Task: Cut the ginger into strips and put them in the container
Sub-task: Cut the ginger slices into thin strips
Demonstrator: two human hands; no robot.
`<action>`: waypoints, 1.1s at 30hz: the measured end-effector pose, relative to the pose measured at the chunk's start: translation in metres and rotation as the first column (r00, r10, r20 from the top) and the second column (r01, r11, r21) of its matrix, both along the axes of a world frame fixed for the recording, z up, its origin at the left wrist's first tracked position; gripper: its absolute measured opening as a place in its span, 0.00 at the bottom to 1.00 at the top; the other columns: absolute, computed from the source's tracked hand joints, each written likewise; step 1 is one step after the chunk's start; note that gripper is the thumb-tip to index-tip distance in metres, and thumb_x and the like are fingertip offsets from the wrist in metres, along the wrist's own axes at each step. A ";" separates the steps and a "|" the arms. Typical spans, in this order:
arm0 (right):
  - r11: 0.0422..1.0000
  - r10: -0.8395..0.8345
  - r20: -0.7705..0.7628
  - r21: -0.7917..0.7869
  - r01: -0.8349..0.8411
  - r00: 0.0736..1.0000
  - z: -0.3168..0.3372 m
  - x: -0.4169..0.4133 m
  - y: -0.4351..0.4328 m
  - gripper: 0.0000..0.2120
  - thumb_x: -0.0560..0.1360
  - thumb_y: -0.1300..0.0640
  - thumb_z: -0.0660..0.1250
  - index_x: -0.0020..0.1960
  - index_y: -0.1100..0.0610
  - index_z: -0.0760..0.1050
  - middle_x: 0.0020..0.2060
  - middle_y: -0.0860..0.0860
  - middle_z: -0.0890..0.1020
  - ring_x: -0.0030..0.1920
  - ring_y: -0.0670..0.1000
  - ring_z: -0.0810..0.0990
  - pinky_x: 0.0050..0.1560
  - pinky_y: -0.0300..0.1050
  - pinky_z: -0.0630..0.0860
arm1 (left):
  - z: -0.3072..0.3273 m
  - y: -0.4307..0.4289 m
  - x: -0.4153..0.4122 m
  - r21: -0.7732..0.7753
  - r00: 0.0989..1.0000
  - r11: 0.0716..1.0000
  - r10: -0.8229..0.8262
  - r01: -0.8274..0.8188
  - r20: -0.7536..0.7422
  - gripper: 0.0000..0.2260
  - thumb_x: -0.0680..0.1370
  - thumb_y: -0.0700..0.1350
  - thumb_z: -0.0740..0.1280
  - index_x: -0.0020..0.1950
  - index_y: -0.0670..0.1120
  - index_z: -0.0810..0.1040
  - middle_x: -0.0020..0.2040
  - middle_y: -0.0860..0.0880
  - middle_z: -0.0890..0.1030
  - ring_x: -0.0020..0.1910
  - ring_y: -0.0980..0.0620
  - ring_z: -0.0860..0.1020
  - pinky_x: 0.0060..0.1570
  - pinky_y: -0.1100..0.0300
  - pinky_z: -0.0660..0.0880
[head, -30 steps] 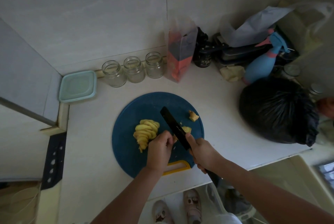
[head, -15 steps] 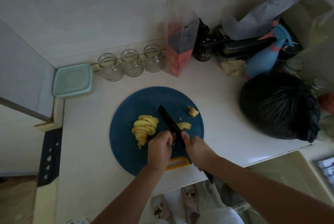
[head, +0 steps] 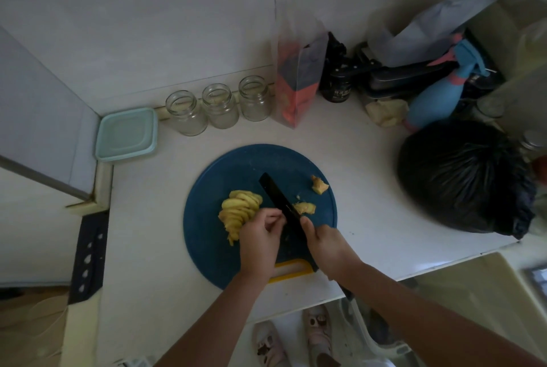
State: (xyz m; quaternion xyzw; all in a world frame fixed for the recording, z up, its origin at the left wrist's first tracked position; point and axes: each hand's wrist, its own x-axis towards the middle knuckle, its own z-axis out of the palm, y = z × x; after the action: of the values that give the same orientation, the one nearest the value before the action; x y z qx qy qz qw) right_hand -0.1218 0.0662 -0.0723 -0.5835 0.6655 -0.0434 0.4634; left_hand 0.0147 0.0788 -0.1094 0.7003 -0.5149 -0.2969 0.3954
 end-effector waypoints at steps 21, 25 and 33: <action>0.999 0.000 0.057 0.044 -0.003 0.998 0.015 -0.009 -0.001 0.29 0.81 0.39 0.47 0.38 0.61 0.70 0.29 0.55 0.73 0.24 0.49 0.72 0.21 0.36 0.71 | 0.026 -0.037 0.001 0.511 0.944 0.858 0.214 -0.060 -0.249 0.11 0.72 0.35 0.70 0.42 0.45 0.69 0.34 0.45 0.80 0.35 0.48 0.82 0.45 0.49 0.80; 1.000 -0.002 0.082 0.031 -0.001 0.997 0.017 -0.011 0.000 0.29 0.81 0.40 0.47 0.37 0.61 0.69 0.28 0.54 0.72 0.23 0.47 0.71 0.20 0.33 0.68 | 0.028 -0.038 0.001 0.523 0.944 0.850 0.213 -0.053 -0.251 0.11 0.72 0.34 0.70 0.42 0.44 0.69 0.34 0.45 0.79 0.34 0.47 0.81 0.44 0.49 0.81; 0.999 -0.038 0.100 -0.022 0.041 0.994 0.014 -0.005 0.012 0.26 0.82 0.42 0.49 0.31 0.57 0.64 0.26 0.51 0.70 0.27 0.48 0.70 0.33 0.43 0.71 | 0.030 -0.041 -0.001 0.532 0.954 0.844 0.211 -0.068 -0.213 0.10 0.72 0.34 0.69 0.37 0.44 0.69 0.33 0.43 0.80 0.35 0.46 0.82 0.42 0.48 0.81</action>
State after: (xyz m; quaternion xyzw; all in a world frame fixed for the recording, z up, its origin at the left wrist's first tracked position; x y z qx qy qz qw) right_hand -0.1270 0.0780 -0.0583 -0.5730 0.6524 -0.0898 0.4879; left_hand 0.0132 0.0374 -0.0794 0.7709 -0.3057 -0.4851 0.2775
